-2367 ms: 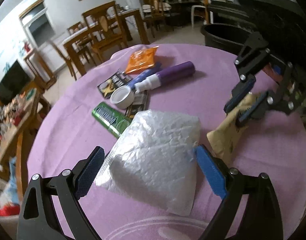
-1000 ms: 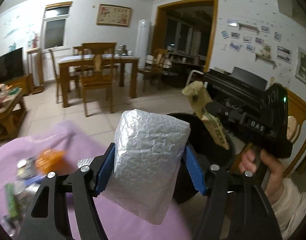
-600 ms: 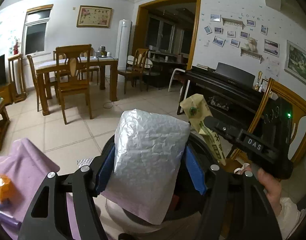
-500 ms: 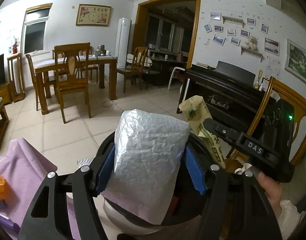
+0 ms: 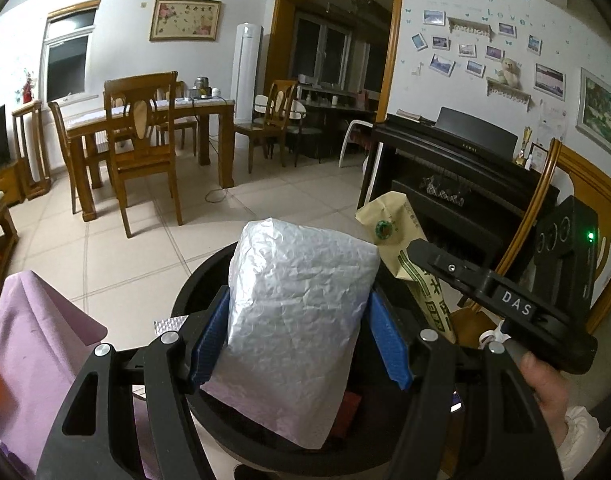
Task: Collect trash
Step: 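Carry the foil packet and paper bag to the bin and release both, then grasp the green Doublemint tin with left tool while right tool grasps purple bottle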
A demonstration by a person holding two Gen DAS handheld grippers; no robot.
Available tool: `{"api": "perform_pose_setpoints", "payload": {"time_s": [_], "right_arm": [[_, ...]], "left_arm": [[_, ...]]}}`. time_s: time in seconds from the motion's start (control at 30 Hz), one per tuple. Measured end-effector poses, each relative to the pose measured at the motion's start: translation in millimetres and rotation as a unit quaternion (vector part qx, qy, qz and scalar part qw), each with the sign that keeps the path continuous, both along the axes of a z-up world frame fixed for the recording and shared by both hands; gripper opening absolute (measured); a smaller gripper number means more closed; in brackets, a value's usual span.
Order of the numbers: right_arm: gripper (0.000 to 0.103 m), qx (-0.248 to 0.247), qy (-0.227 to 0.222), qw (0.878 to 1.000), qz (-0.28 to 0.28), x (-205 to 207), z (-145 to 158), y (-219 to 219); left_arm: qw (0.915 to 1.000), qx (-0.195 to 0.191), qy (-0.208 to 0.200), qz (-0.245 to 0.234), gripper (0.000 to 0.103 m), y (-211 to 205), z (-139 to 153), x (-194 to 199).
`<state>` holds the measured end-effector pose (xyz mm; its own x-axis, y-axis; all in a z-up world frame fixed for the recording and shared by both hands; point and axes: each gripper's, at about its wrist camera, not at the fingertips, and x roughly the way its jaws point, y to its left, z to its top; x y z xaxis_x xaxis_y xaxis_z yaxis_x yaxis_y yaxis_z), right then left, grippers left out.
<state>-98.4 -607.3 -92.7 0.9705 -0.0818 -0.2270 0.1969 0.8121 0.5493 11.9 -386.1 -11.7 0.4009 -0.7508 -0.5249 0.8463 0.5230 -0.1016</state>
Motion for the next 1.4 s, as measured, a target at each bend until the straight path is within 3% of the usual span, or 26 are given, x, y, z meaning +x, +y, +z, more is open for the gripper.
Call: {"api": "perform_pose_setpoints", "payload": {"time_s": [0.7,0.83,0.87,0.9,0.93,1.0,1.23,1.4], "right_arm": [[0.020,0.007,0.015,1.000,-0.004,11,-9,6],[0.022,0.009,0.017,1.000,-0.006,9,-13,8],[0.023,0.011,0.018,1.000,-0.006,9,-14,8],[0.034,0.013,0.018,1.000,-0.008,9,-16,6],[0.052,0.016,0.016,1.000,-0.013,7,-18,7],[0.070,0.024,0.009,1.000,-0.017,5,-21,6],[0.082,0.020,0.007,1.000,-0.010,1,-17,20],[0.083,-0.004,0.015,1.000,0.025,16,-1,48]], "left_arm": [[0.9999,0.016,0.002,-0.005,0.067,-21,-9,-2],[0.9998,0.018,0.007,0.000,0.071,-21,-10,-1],[0.9998,0.019,0.008,0.002,0.074,-20,-10,0],[0.9998,0.018,0.009,0.004,0.078,-19,-10,0],[0.9998,0.018,0.008,0.006,0.081,-18,-10,1],[0.9998,0.015,0.004,0.010,0.090,-15,-8,0],[0.9995,0.018,-0.016,0.020,0.092,7,0,-3],[0.9983,0.016,-0.020,0.053,0.092,52,8,6]]}}
